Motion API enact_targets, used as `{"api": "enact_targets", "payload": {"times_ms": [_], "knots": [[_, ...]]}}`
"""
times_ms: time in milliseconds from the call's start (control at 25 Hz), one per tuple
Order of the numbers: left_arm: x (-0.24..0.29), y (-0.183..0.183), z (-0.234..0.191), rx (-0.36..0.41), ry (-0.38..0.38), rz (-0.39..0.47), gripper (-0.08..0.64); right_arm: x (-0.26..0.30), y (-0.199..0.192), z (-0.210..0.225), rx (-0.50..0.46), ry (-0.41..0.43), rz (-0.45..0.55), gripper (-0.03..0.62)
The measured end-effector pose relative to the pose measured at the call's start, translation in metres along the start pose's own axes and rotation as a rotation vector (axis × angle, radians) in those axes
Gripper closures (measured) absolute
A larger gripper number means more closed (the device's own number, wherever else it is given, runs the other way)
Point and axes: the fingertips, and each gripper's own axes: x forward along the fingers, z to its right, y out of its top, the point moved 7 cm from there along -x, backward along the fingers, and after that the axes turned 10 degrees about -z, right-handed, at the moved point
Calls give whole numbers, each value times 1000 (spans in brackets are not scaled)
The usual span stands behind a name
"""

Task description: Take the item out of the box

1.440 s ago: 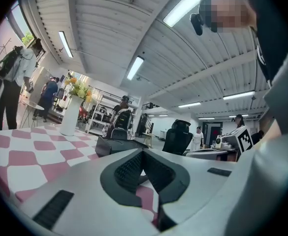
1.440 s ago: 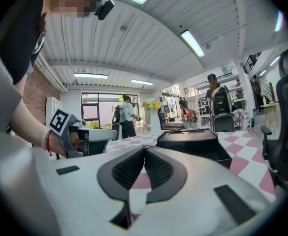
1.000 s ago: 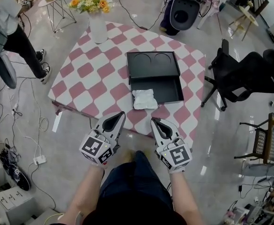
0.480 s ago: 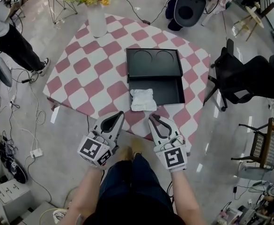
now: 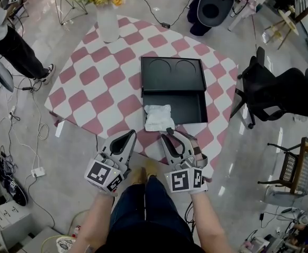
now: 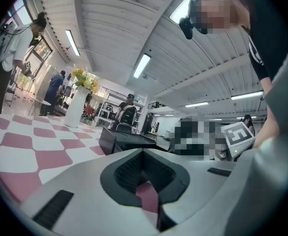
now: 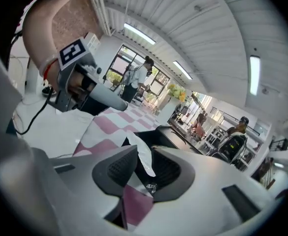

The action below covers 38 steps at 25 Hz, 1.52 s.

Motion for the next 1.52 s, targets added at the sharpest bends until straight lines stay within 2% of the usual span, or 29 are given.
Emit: {"api": "enact_targets", "payload": {"times_ms": [280, 320, 360, 400, 840, 880, 920, 1080, 1120, 1360, 1520], "knots": [[4, -1, -2, -21, 1, 15, 552, 13, -4, -1, -124, -4, -45, 499], [4, -1, -2, -22, 0, 15, 552, 14, -5, -2, -152, -1, -53, 491], [4, -2, -1, -24, -1, 16, 552, 15, -6, -3, -179, 1, -62, 443], [4, -2, -1, -26, 0, 16, 552, 16, -6, -4, -199, 1, -67, 440], [6, -12, -5, -45, 8, 3, 552, 36, -9, -6, -307, 2, -105, 442], [5, -13, -6, -47, 8, 2, 552, 36, -9, -6, -315, -4, -102, 446], [5, -14, -6, -48, 8, 3, 552, 36, -8, -5, -322, -13, -98, 483], [4, -16, -6, -52, 9, 5, 552, 38, -7, -2, -324, -18, -87, 519], [4, -16, -6, -52, 9, 5, 552, 37, -6, -1, -323, -18, -82, 557], [3, -15, -9, -55, 13, 2, 552, 35, -4, 0, -299, -16, -62, 578], [3, -12, -9, -56, 16, 5, 552, 30, -1, 6, -228, -22, -19, 583]]}}
